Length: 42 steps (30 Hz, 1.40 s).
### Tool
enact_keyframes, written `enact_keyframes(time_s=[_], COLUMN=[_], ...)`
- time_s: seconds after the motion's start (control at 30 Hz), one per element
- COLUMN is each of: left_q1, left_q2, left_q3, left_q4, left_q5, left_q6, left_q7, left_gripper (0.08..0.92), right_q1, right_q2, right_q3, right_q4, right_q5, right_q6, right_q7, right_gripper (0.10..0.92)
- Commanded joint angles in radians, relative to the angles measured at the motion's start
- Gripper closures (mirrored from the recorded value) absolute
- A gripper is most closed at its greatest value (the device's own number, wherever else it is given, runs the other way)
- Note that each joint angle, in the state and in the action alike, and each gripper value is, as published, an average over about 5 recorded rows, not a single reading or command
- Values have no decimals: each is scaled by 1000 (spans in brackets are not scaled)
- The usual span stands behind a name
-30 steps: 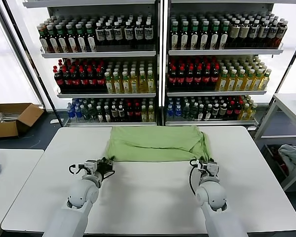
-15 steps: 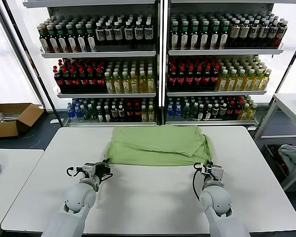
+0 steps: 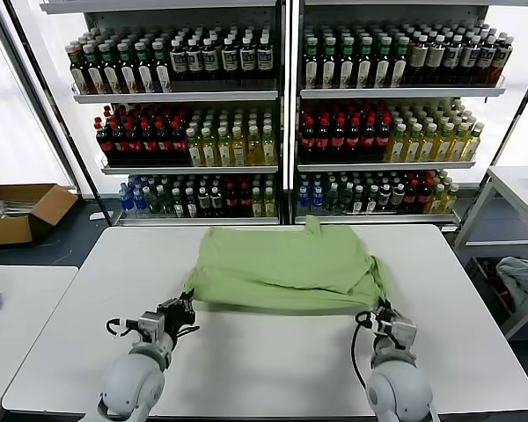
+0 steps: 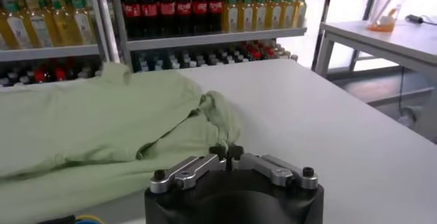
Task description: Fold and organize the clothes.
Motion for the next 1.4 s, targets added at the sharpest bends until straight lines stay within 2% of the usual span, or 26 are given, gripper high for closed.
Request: enact_keyframes(time_s=[0.03, 0.2, 0.4, 0.57, 0.7, 0.83, 1.0, 1.1, 1.23, 1.33, 1.4], left_q1=[362, 508, 589, 585, 594, 608, 559, 500, 390, 322, 277], left_q2=[26, 19, -25, -44, -57, -78, -128, -152, -149, -130, -107], left_q3=[-13, -14, 15, 7, 2, 8, 17, 9, -19, -36, -46], left_q4=[-338, -358, -331, -322, -351, -441, -521, -510, -471, -431, -396], left_q5=[36, 86, 137, 145, 142, 124, 97, 93, 85, 66, 49], left_q6=[-13, -49, -81, -88, -88, -89, -83, -100, -139, -151, -154], left_q7=[-23, -32, -45, -42, -39, -40, -39, -37, -8, 18, 49], left_gripper=[916, 916, 916, 904, 809, 696, 549, 462, 349, 263, 215], right_q1=[-241, -348, -374, -370, -384, -393, -319, -258, -117, -17, 38], right_q2=[9, -14, -20, -30, -26, -27, -25, -33, -45, -69, -109], right_q3=[29, 26, 9, 8, 15, 68, 177, 212, 232, 241, 243], right_q4=[179, 211, 200, 188, 223, 328, 404, 378, 283, 216, 171], right_q5=[-54, -102, -134, -134, -123, -94, -56, 5, 78, 107, 101], right_q6=[2, 2, 3, 2, 2, 2, 2, 15, 56, 53, 34], right_q7=[2, 11, 21, 28, 43, 51, 34, 18, -15, -76, -175], right_gripper=[900, 900, 897, 800, 687, 566, 427, 349, 246, 209, 204])
